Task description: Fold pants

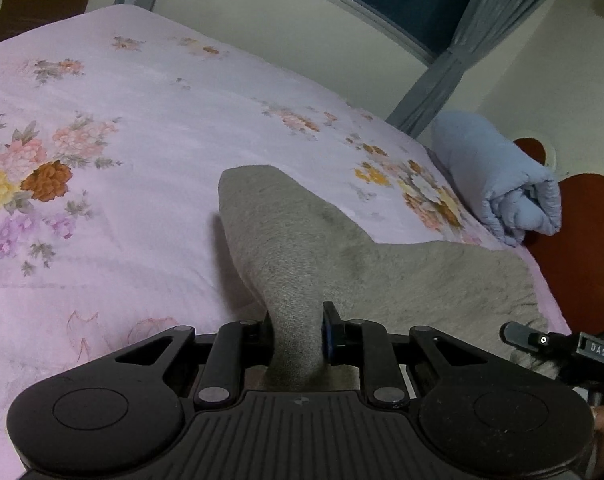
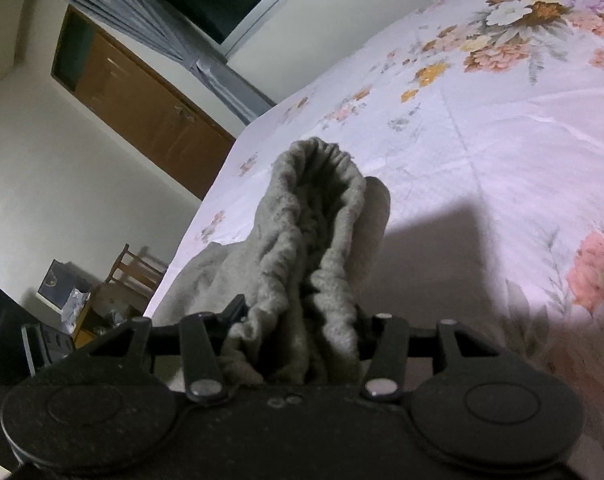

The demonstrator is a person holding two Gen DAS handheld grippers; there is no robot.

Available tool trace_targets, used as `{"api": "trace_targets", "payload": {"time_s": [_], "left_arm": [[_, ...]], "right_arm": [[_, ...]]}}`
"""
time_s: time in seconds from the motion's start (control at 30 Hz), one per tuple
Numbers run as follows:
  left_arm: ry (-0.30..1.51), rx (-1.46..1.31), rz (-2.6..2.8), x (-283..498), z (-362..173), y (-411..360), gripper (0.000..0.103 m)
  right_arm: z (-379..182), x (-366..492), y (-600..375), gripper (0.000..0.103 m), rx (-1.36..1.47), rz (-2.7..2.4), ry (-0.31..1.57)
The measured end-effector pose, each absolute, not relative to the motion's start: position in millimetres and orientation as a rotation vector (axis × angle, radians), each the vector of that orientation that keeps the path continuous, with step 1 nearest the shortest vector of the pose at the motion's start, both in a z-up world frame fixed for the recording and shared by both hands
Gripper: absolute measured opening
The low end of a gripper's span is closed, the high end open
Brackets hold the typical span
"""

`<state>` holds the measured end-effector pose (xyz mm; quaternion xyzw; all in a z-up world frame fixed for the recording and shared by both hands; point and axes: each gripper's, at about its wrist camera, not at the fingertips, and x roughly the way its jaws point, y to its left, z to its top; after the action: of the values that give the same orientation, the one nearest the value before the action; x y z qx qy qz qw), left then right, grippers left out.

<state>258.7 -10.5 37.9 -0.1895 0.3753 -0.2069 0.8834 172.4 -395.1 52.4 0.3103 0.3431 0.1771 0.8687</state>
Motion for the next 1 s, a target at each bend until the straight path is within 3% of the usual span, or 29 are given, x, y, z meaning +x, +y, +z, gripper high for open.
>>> {"api": "trace_targets", "payload": {"time_s": [0.63, 0.7, 0.73, 0.77, 0.83, 0.9, 0.97, 1.0], "left_arm": [[0.790, -0.370, -0.481, 323, -22, -52, 0.023], [0.794, -0.388, -0.482, 320, -32, -51, 0.033], [0.797, -0.398, -0.472, 320, -38, -50, 0.048], [0.790, -0.416, -0.468, 319, -44, -48, 0.054], [0.792, -0.470, -0.467, 320, -49, -42, 0.057], [0.794, -0.442, -0.453, 318, -44, -42, 0.067], [0.795, -0.369, -0.422, 313, -36, -43, 0.092], [0.788, -0.316, -0.387, 309, -30, -42, 0.099]], "right_arm": [[-13, 205, -443, 0.041, 0.744, 0.283, 0.743], [-26, 201, -445, 0.041, 0.756, 0.267, 0.765], [-31, 198, -447, 0.041, 0.772, 0.270, 0.761], [-35, 196, -449, 0.041, 0.791, 0.270, 0.758], [-36, 193, -450, 0.041, 0.802, 0.264, 0.757], [-32, 192, -447, 0.042, 0.785, 0.252, 0.765], [-26, 191, -446, 0.044, 0.772, 0.239, 0.773], [-22, 188, -447, 0.046, 0.749, 0.231, 0.775]]}}
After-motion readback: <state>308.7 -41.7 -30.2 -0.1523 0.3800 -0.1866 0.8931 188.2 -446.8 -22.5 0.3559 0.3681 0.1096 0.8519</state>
